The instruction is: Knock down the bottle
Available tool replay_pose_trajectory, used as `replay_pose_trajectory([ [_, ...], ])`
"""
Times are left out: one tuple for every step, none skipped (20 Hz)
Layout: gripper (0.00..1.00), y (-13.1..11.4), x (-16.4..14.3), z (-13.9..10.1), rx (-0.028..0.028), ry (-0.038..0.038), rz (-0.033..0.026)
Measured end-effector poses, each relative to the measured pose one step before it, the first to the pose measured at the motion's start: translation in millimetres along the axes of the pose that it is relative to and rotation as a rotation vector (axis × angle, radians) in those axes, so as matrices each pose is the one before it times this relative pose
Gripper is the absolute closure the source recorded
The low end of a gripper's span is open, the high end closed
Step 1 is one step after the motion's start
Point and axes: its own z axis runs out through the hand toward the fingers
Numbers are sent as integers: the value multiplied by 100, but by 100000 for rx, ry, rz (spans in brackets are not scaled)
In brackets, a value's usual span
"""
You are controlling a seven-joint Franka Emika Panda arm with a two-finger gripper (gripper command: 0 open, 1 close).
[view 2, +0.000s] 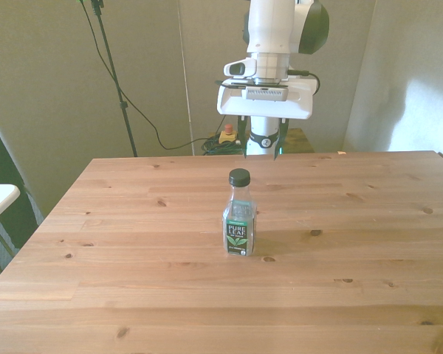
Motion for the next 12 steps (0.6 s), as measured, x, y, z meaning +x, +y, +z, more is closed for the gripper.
replay_pose_trajectory([
  [100, -591, 692, 308, 23, -25, 1185],
  [100, -523, 602, 273, -37, 156, 1372],
  [100, -447, 558, 258, -190, 291, 1268],
  [100, -409, 503, 188, -96, 307, 1102],
  [100, -348, 497, 104, -139, 607, 1108],
  [100, -261, 402, 76, -100, 526, 850],
  [100, -250, 389, 40, 73, 352, 681],
  [100, -193, 329, 10, 89, 354, 684],
  [100, -210, 306, 16, 118, 287, 590],
  [100, -176, 234, 16, 97, 232, 523],
  [100, -179, 244, -29, 42, 472, 606],
  [100, -161, 206, -31, -10, 458, 482],
])
